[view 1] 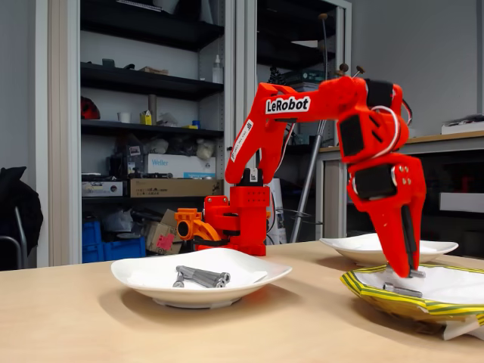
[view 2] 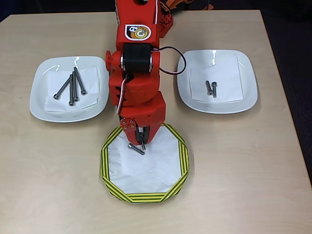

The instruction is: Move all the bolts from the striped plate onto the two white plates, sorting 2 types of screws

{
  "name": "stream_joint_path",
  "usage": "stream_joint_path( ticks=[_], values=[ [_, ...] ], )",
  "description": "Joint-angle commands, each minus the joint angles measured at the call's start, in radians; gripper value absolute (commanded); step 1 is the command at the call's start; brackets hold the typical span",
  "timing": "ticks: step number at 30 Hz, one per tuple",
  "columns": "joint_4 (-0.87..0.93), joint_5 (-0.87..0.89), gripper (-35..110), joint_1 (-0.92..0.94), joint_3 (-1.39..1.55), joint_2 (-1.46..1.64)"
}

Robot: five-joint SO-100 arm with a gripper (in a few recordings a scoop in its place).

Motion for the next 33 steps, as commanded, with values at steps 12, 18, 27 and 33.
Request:
stream_joint_path(
  ticks=[12, 18, 27, 33],
  values=[
    [0.156, 0.238, 0, -0.175, 0.018, 0.141],
    [0.153, 0.560, 0, -0.393, 0.238, 0.353],
    [-0.006, 1.069, 4, -0.687, 0.657, 0.644],
    [-0.126, 1.114, 14, -0.724, 0.776, 0.716]
  ],
)
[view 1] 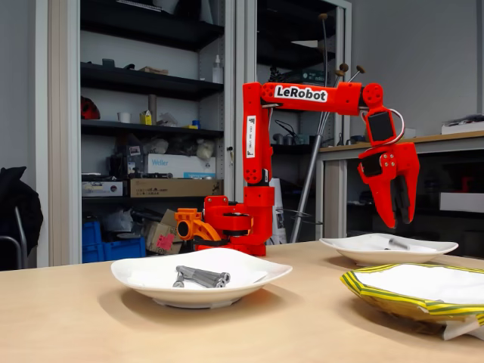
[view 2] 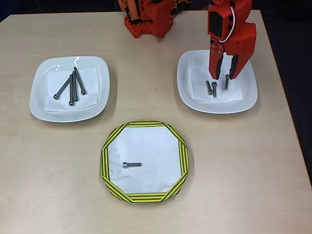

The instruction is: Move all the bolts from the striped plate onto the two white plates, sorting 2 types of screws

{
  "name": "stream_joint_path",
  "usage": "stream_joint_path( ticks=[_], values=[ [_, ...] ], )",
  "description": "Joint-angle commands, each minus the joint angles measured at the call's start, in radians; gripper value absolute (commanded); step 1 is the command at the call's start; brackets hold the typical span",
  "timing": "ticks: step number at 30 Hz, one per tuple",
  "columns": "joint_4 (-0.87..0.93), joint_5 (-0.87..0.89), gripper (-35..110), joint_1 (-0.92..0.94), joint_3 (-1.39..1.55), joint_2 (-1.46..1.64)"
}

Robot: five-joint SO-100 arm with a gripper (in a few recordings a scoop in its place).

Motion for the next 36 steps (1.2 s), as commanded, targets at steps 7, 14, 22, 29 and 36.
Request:
stream_joint_path(
  ticks=[7, 14, 22, 29, 36],
  values=[
    [-0.009, -0.368, 15, 0.186, -0.117, -0.015],
    [-0.247, -1.137, 11, 0.463, -0.258, -0.192],
    [-0.416, -1.736, 12, 0.643, -0.238, -0.279],
    [-0.376, -1.991, 17, 0.746, -0.291, -0.333],
    [-0.299, -2.017, 19, 0.756, -0.446, -0.499]
  ],
)
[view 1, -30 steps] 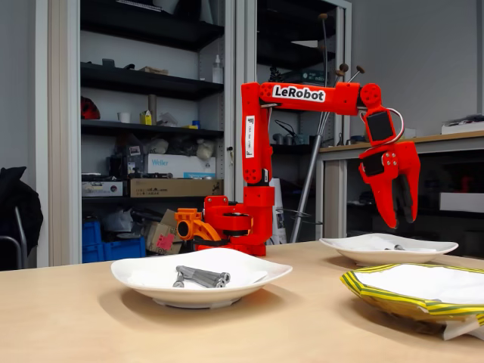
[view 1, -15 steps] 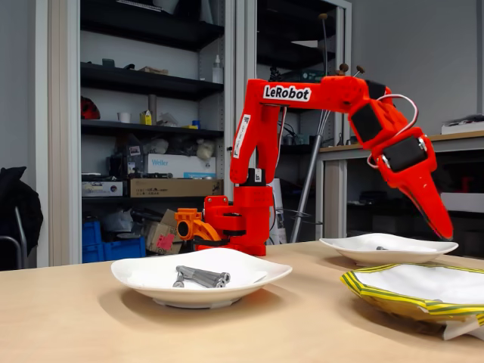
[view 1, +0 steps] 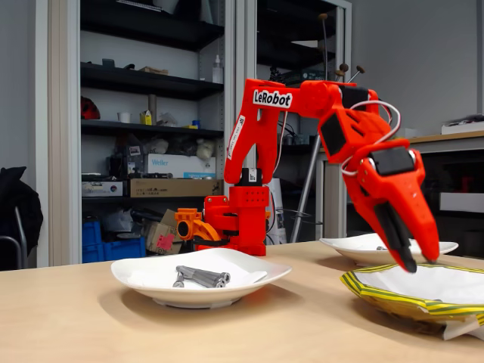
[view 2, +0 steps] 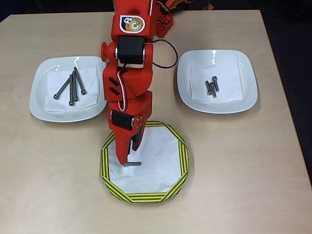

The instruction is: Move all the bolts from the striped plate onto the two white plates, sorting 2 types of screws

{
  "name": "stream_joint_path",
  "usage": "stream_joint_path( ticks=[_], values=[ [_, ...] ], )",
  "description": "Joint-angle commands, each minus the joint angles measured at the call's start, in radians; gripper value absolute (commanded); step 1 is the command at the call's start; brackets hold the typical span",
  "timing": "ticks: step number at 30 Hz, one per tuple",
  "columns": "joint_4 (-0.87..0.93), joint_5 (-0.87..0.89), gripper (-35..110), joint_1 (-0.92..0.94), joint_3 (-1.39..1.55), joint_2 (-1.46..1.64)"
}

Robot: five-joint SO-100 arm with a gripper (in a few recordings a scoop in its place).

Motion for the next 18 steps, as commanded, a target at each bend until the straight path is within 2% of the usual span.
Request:
stream_joint_path(
  ticks=[1, 10, 18],
  values=[
    [0.017, -0.003, 19, 0.008, -0.069, -0.035],
    [0.101, 0.064, 17, 0.020, -0.239, -0.190],
    [0.207, 0.155, 8, 0.038, -0.419, -0.305]
  ],
)
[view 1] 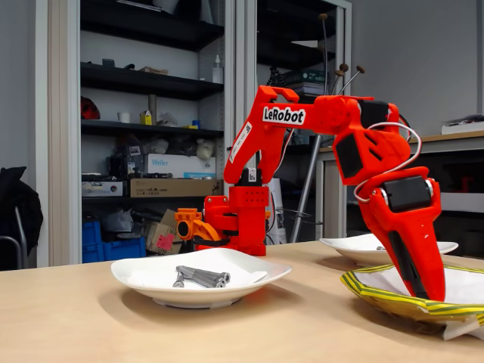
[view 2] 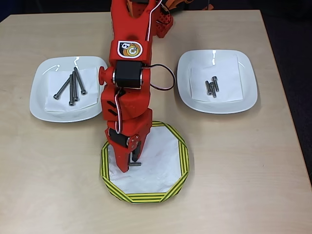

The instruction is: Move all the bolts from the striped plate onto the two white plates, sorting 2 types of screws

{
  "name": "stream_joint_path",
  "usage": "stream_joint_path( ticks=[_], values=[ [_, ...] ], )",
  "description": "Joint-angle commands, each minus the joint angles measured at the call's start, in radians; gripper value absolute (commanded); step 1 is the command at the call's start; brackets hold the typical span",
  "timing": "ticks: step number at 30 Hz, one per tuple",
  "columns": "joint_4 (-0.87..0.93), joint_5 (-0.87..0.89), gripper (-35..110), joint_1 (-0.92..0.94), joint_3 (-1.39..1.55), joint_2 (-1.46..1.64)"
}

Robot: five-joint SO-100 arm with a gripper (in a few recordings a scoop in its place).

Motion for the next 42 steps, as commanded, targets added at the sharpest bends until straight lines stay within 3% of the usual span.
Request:
stream_joint_path(
  ticks=[1, 9, 27, 42],
  values=[
    [0.044, 0.028, 7, 0.031, -0.069, -0.020],
    [0.123, 0.063, 0, 0.043, -0.178, -0.091],
    [0.370, 0.233, 0, -0.021, -0.387, -0.095],
    [0.330, 0.887, 0, -0.367, 0.367, 0.572]
  ],
)
